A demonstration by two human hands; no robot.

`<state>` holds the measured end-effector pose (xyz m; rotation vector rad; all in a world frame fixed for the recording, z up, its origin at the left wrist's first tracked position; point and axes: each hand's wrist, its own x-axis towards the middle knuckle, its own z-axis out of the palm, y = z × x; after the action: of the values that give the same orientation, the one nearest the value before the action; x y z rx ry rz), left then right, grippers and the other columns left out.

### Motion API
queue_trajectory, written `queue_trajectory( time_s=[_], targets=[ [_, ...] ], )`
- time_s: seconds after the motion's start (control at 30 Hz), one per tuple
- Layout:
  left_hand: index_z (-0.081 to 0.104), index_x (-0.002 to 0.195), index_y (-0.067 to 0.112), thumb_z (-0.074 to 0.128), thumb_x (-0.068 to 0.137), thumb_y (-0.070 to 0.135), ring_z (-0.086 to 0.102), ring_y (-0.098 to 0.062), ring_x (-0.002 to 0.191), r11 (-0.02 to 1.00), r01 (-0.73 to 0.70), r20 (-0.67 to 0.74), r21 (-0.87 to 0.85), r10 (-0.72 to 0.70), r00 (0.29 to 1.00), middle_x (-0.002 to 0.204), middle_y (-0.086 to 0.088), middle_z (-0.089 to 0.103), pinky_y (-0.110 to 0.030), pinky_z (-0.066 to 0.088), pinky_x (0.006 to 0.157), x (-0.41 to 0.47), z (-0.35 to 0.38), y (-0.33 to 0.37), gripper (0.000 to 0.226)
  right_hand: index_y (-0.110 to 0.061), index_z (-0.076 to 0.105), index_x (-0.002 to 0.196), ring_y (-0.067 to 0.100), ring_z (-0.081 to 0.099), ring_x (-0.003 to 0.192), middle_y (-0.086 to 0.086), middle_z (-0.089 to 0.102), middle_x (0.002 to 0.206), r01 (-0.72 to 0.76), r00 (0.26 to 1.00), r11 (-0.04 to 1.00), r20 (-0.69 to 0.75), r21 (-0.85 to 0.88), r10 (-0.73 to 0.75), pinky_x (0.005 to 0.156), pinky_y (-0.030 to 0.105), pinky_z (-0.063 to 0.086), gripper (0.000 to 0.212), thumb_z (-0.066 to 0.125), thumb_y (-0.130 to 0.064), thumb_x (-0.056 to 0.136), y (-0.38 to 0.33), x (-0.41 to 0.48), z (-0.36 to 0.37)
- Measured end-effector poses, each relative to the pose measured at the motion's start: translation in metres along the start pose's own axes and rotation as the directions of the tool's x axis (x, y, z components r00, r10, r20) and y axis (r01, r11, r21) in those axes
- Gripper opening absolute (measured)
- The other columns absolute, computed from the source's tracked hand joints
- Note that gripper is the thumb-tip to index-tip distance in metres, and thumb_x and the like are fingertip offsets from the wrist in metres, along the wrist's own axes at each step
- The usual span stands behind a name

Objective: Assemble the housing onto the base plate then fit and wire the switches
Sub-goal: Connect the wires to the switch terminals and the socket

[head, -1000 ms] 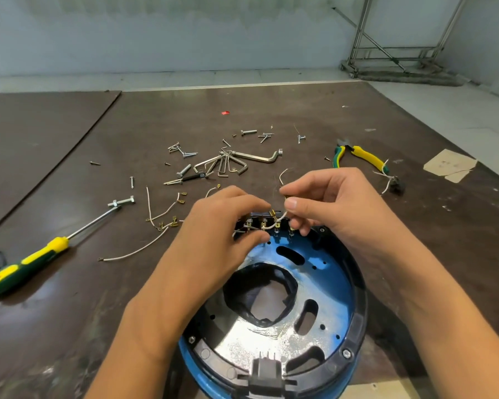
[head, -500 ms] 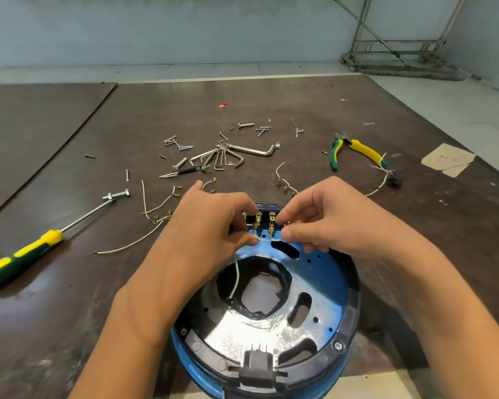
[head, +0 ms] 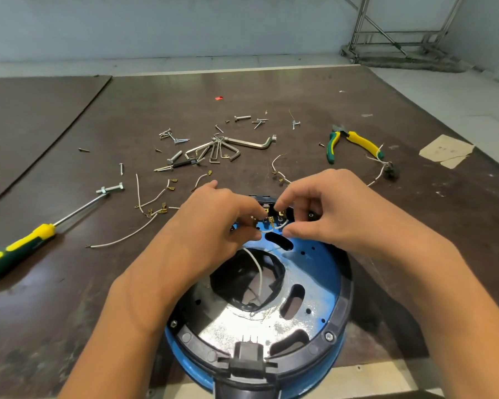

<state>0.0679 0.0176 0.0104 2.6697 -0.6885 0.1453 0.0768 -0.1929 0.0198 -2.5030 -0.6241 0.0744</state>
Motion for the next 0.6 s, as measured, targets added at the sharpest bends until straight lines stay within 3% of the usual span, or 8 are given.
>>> queue_trajectory(
  time_s=[0.1, 0.17, 0.23, 0.37, 0.43, 0.5, 0.6],
  targets=[
    [0.076, 0.106, 0.026, 0.079, 0.082, 0.022, 0.066, -0.015, 0.091, 0.998, -0.044, -0.026, -0.041, 0.043, 0.999, 0.09, 0.01, 0.075, -0.032, 0.029, 0.109, -0.001, -0.002, 0.001, 0.024, -0.038, 0.075, 0.096, 0.007, 0.057, 0.071, -0.01, 0.059, 0.072, 0.036, 0.999, 0.996, -0.023, -0.078, -0.037, 0.065, 0.038, 0.051, 0.019, 0.081, -0.039, 0.078, 0.0, 0.002, 0.004],
    [0.078, 0.102, 0.027, 0.081, 0.08, 0.021, 0.061, -0.013, 0.078, 0.996, -0.068, -0.04, -0.062, 0.065, 0.997, 0.08, 0.014, 0.07, -0.028, 0.033, 0.092, -0.002, -0.004, 0.001, 0.023, -0.039, 0.076, 0.09, 0.009, 0.056, 0.076, -0.011, 0.057, 0.075, 0.063, 0.998, 0.993, -0.014, -0.103, -0.065, 0.069, 0.043, 0.051, 0.011, 0.08, -0.04, 0.08, 0.002, 0.002, 0.005],
    [0.078, 0.101, 0.029, 0.081, 0.081, 0.022, 0.053, -0.006, 0.073, 0.994, -0.08, -0.039, -0.073, 0.077, 0.996, 0.074, 0.02, 0.06, -0.025, 0.029, 0.084, -0.004, -0.004, 0.0, 0.022, -0.039, 0.075, 0.083, 0.007, 0.055, 0.078, -0.013, 0.056, 0.074, 0.088, 0.996, 0.988, 0.003, -0.125, -0.088, 0.068, 0.042, 0.05, 0.008, 0.08, -0.043, 0.079, 0.002, 0.002, 0.005],
    [0.077, 0.102, 0.027, 0.079, 0.082, 0.025, 0.056, -0.002, 0.075, 0.992, -0.06, -0.028, -0.107, 0.058, 0.998, 0.074, 0.024, 0.057, -0.022, 0.032, 0.085, -0.005, -0.006, -0.001, 0.02, -0.041, 0.072, 0.082, 0.007, 0.049, 0.083, -0.013, 0.055, 0.076, 0.116, 0.993, 0.971, 0.007, -0.209, -0.117, 0.058, 0.029, 0.034, 0.017, 0.079, -0.054, 0.074, 0.003, 0.002, 0.009],
    [0.077, 0.103, 0.026, 0.079, 0.082, 0.026, 0.061, -0.004, 0.078, 0.994, -0.035, -0.016, -0.107, 0.034, 0.999, 0.073, 0.022, 0.056, -0.011, 0.032, 0.081, -0.005, -0.006, -0.001, 0.021, -0.04, 0.073, 0.079, 0.007, 0.048, 0.084, -0.013, 0.055, 0.076, 0.108, 0.993, 0.961, -0.027, -0.254, -0.118, 0.057, 0.027, 0.03, 0.012, 0.077, -0.051, 0.077, 0.003, 0.003, 0.013],
    [0.076, 0.106, 0.026, 0.077, 0.083, 0.029, 0.059, -0.001, 0.076, 0.996, -0.01, 0.033, -0.089, 0.013, 0.999, 0.076, 0.021, 0.059, -0.001, 0.03, 0.075, -0.005, -0.006, -0.001, 0.022, -0.04, 0.073, 0.078, 0.009, 0.047, 0.084, -0.012, 0.053, 0.075, 0.11, 0.991, 0.947, -0.035, -0.302, -0.126, 0.056, 0.027, 0.029, 0.01, 0.075, -0.049, 0.079, 0.003, 0.003, 0.017],
    [0.074, 0.111, 0.03, 0.075, 0.085, 0.037, 0.06, -0.002, 0.083, 0.999, 0.015, 0.121, -0.049, -0.009, 0.993, 0.093, 0.015, 0.072, 0.0, 0.032, 0.07, -0.006, -0.006, -0.004, 0.027, -0.038, 0.074, 0.077, 0.01, 0.044, 0.083, -0.012, 0.051, 0.075, 0.126, 0.988, 0.944, -0.043, -0.304, -0.146, 0.056, 0.028, 0.033, 0.011, 0.074, -0.049, 0.079, 0.004, 0.003, 0.018]
  ],
)
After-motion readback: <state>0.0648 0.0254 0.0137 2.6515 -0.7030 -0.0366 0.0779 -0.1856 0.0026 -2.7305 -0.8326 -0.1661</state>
